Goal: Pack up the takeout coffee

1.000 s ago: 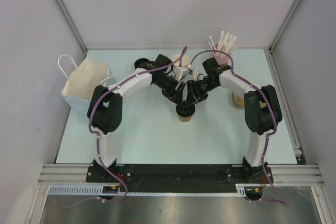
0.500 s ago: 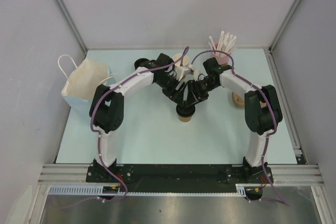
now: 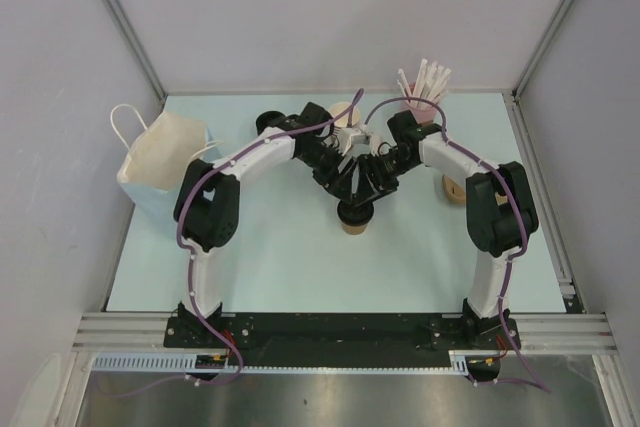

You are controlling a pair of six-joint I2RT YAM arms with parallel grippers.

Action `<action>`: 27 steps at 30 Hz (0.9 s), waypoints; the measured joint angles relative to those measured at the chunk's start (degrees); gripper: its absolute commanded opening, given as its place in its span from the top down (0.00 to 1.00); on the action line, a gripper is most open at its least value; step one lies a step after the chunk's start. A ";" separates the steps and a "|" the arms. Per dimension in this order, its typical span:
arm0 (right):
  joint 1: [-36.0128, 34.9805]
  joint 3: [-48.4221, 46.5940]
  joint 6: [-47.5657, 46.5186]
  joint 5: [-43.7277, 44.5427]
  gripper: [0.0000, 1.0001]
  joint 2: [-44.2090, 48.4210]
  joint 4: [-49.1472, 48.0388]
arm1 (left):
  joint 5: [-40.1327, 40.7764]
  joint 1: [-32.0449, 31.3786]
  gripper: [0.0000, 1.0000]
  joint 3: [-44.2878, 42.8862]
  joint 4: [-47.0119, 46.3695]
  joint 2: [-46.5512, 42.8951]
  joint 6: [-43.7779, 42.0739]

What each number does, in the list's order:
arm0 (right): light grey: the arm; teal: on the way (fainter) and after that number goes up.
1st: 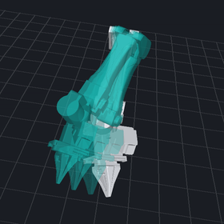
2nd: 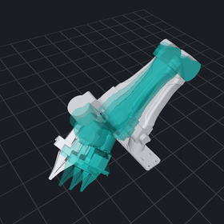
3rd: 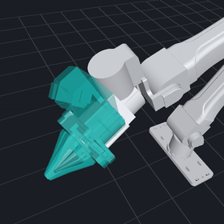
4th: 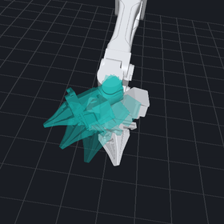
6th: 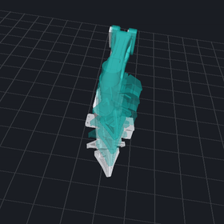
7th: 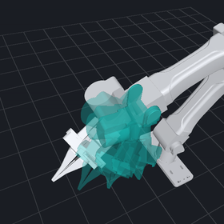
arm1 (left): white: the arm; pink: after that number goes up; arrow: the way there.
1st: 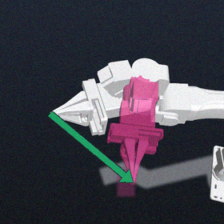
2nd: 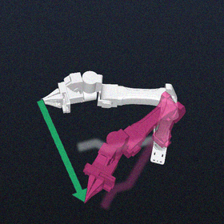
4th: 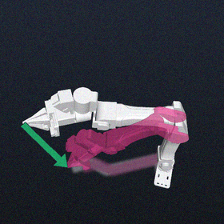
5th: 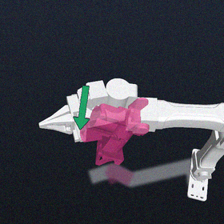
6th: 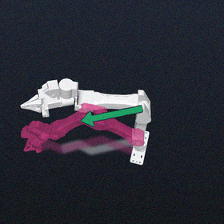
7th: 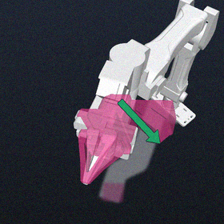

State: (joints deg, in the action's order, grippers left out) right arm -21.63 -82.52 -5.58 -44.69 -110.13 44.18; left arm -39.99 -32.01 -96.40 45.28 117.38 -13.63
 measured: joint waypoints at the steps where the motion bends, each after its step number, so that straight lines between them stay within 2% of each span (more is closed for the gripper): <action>1: 0.00 0.02 -0.22 -0.11 0.42 0.00 0.24 | -0.61 0.04 0.24 0.09 0.00 0.07 -0.22; 7: -0.04 0.09 -1.55 -0.52 0.42 -0.02 1.05 | -2.75 0.20 0.20 1.53 -1.09 -0.02 -1.57; 27: 0.13 0.09 -3.30 -1.73 0.42 -0.20 1.31 | -5.95 0.52 0.19 2.01 -1.57 -0.07 -1.46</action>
State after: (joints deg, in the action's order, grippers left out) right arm -21.50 -82.43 -8.88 -46.41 -110.32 45.50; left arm -45.93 -31.48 -94.39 43.70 117.32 -15.09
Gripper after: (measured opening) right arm 0.582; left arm 0.812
